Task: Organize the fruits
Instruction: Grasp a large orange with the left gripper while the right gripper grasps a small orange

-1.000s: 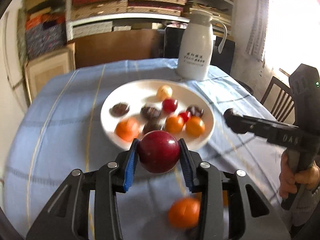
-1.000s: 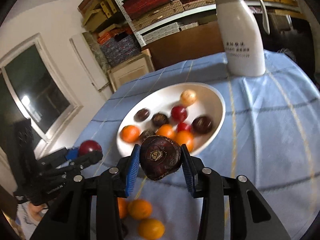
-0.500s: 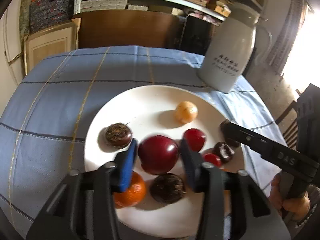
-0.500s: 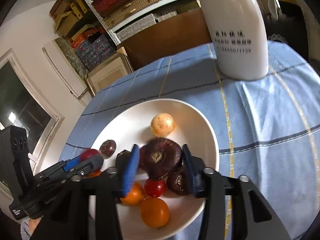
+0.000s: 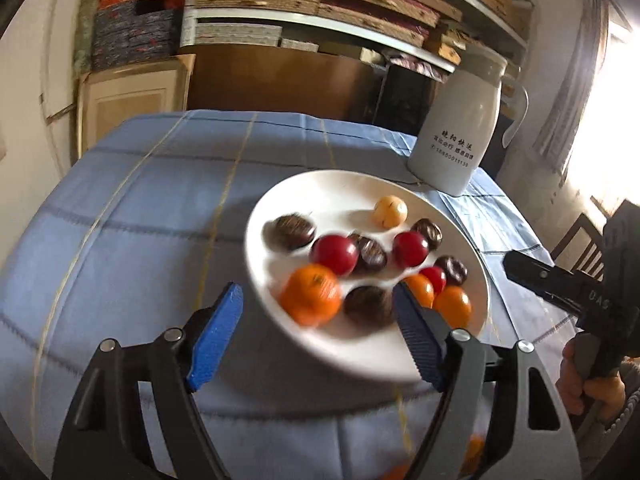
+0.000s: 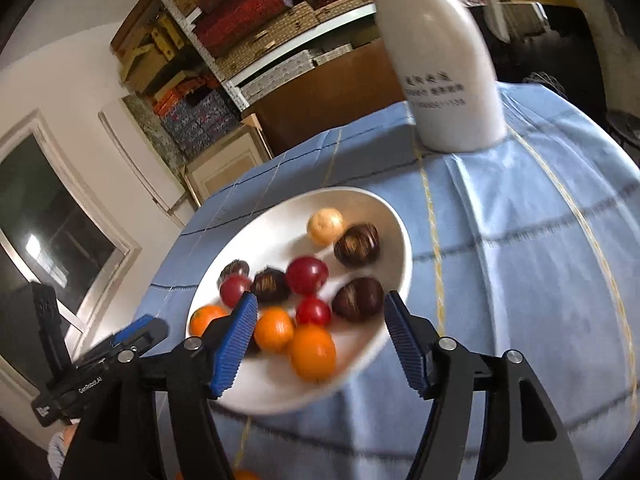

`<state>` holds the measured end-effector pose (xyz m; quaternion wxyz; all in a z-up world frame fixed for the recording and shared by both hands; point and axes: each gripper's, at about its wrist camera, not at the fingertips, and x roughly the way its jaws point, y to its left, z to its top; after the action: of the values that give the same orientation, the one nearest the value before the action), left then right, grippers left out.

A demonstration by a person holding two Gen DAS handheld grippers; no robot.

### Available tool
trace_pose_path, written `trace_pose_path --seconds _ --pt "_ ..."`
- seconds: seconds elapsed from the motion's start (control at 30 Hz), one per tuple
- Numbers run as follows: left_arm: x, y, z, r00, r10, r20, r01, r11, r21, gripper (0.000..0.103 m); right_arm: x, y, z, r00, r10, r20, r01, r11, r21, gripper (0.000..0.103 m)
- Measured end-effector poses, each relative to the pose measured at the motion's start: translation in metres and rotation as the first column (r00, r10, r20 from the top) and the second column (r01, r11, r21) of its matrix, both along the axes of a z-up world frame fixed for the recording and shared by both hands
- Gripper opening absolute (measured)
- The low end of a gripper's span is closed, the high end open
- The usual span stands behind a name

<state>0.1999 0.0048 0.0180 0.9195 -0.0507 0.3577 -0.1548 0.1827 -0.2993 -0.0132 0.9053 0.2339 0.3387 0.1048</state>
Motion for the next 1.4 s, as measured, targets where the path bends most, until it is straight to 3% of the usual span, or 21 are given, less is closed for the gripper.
trace_pose_path --seconds 0.1,0.3,0.43,0.47,0.67,0.83,1.07,1.13,1.27,1.33,1.4 --pt "-0.03 0.011 -0.007 1.0 -0.005 0.002 0.005 0.999 -0.031 0.075 -0.023 -0.007 -0.008 1.0 -0.018 -0.007 0.018 1.0 0.016 0.069" --pt "-0.098 -0.009 -0.025 0.992 -0.116 0.045 0.111 0.989 0.093 0.088 -0.058 -0.015 -0.016 0.999 -0.05 0.001 0.05 0.998 0.048 0.077" --pt "-0.118 -0.026 -0.025 0.98 -0.186 0.078 0.172 0.973 0.152 0.091 -0.067 -0.014 -0.024 0.999 -0.048 -0.02 0.049 0.997 0.052 0.078" --pt "-0.121 -0.027 -0.024 0.977 -0.195 0.088 0.181 0.972 0.152 0.095 -0.069 -0.014 -0.024 0.999 -0.049 -0.019 0.05 0.997 0.052 0.078" --pt "-0.112 -0.035 -0.033 0.975 -0.222 0.016 0.217 0.963 0.158 0.096 -0.073 -0.012 -0.025 0.999 -0.037 -0.019 0.038 0.998 0.055 0.078" --pt "-0.102 -0.034 -0.044 0.976 -0.208 -0.057 0.214 0.966 0.147 0.096 -0.074 0.004 -0.023 0.999 0.034 -0.014 -0.034 0.999 0.017 0.078" --pt "-0.098 -0.043 -0.054 0.971 -0.214 -0.11 0.232 0.953 0.196 0.095 -0.086 0.027 -0.023 0.992 0.129 -0.007 -0.129 0.991 -0.036 0.078" --pt "-0.096 -0.044 -0.056 0.968 -0.219 -0.123 0.239 0.952 0.191 0.079 -0.087 0.029 -0.023 0.991 0.134 -0.007 -0.134 0.99 -0.043 0.078" --pt "-0.095 -0.044 -0.056 0.955 -0.264 -0.136 0.282 0.949 0.143 0.062 -0.088 0.026 -0.023 0.992 0.124 -0.009 -0.124 0.992 -0.029 0.078" --pt "-0.096 -0.045 -0.056 0.948 -0.289 -0.135 0.305 0.945 0.121 0.048 -0.088 0.025 -0.023 0.992 0.128 -0.009 -0.129 0.991 -0.031 0.078" --pt "-0.096 -0.045 -0.055 0.946 -0.296 -0.133 0.31 0.945 0.104 0.046 -0.09 0.027 -0.024 0.99 0.138 -0.008 -0.139 0.99 -0.035 0.078"
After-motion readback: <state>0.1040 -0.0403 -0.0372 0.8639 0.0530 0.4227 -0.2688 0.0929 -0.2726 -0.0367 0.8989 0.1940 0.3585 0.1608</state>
